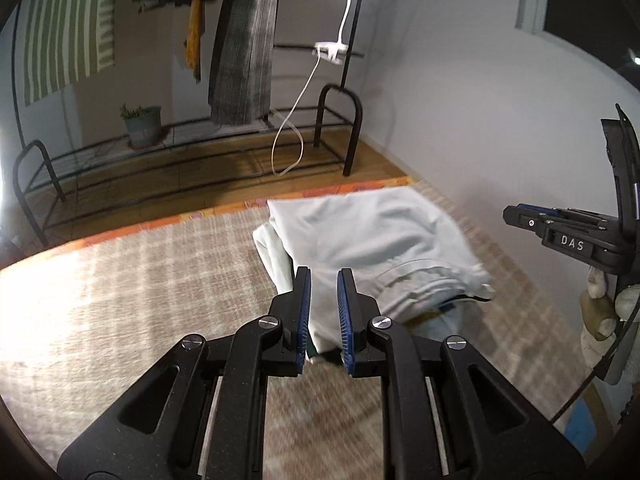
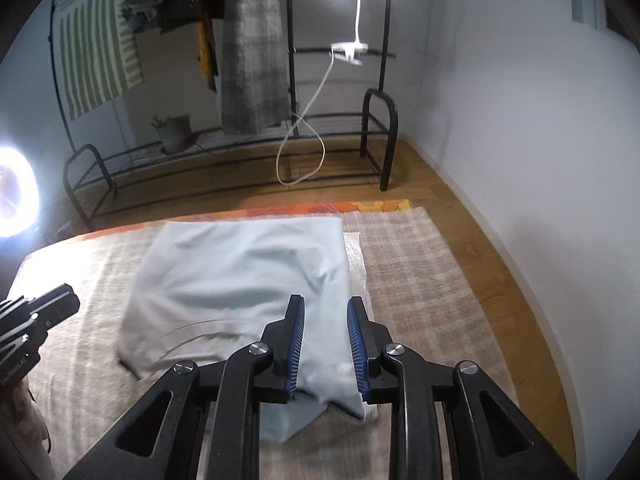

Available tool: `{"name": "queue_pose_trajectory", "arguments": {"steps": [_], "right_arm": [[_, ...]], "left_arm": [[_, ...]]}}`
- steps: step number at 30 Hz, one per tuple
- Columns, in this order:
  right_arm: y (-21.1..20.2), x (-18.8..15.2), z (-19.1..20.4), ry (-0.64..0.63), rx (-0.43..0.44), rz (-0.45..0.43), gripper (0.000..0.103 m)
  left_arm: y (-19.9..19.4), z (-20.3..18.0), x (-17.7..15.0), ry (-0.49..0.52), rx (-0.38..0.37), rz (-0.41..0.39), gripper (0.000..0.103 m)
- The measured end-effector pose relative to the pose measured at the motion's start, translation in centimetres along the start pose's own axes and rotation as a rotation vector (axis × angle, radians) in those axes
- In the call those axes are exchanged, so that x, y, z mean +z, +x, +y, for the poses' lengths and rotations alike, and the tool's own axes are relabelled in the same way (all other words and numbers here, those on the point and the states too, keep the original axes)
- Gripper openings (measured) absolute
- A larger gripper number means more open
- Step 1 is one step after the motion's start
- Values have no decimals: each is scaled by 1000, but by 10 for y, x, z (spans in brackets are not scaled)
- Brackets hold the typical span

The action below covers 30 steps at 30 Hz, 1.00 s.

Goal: Fold small clothes
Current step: 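Open both tools to release the bundle on the stack and withdraw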

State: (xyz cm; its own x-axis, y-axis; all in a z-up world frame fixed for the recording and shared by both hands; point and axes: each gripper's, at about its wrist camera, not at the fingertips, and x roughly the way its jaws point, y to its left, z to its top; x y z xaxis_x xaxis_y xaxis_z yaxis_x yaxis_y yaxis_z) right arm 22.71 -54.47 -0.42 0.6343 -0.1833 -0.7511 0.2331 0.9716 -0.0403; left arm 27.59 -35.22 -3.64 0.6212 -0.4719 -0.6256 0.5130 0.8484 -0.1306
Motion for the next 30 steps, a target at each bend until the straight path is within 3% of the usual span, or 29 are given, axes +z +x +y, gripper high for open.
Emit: {"name": "queue_pose_trajectory", "arguments": {"steps": [14,20,24,27,30], "right_arm": [[-181,-38,63,29,16,-141,22],[-233,-78,94,50,-27,-177,22],[-244,-103,105,88,-26,-170,23],[-247,-121,117,89,-57,-178,24],[-247,-132,127,72,-83,-188,26]], "left_arm": [[-177,-5,-25,58,-54,-145,13],[-213,4,-60,71,-70,-139,13],[-224,12,-85,80,-65,-127,14],[-228,18,-96,61,-71,-119,37],[-236,16,-101,86,-54,-149,41]]}}
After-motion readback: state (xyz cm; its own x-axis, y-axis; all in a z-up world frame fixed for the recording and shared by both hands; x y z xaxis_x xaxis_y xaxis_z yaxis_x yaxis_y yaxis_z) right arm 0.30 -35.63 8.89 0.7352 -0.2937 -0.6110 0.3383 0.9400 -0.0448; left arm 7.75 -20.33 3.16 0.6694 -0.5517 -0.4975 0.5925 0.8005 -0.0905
